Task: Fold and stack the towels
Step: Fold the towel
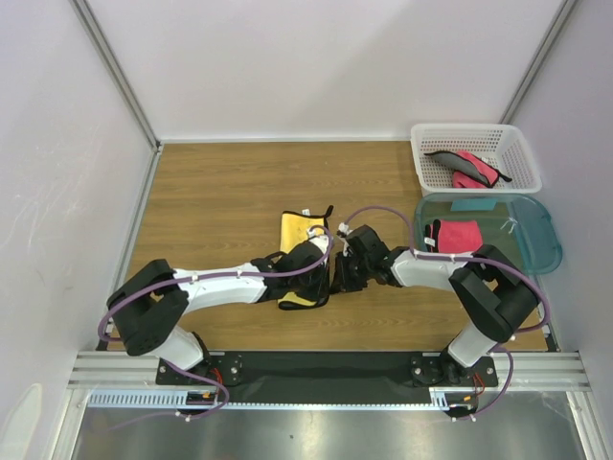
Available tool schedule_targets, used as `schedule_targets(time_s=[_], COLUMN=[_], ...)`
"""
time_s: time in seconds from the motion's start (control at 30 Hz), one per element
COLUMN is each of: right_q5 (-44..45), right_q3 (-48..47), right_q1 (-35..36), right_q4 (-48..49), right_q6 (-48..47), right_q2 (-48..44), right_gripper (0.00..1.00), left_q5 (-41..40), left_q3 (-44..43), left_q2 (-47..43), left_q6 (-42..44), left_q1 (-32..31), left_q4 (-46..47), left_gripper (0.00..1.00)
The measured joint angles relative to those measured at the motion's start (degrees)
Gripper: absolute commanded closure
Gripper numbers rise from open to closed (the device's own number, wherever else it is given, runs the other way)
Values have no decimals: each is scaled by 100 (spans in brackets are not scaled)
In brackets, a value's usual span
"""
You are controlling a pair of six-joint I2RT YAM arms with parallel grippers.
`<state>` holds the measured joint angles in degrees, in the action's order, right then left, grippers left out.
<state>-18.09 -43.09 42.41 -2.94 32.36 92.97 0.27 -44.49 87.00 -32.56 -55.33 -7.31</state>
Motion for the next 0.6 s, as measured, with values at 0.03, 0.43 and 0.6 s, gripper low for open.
schedule_targets(time_s=[0.03, 0.43, 0.6], right_q5=[22, 125, 127], right_q3=[9, 13, 13], right_q1=[-22, -192, -330], right_q4=[-37, -295, -306], right_q6=[-2, -42, -42], right_q2=[-26, -420, -461], right_gripper=[85, 84, 80], left_q5=[-15, -70, -131], left_q3=[0, 0, 0], left_q2=[15, 214, 63], left_q6=[0, 22, 109], left_q1=[0, -24, -46], left_q4=[-11, -20, -151], left_gripper=[99, 85, 50])
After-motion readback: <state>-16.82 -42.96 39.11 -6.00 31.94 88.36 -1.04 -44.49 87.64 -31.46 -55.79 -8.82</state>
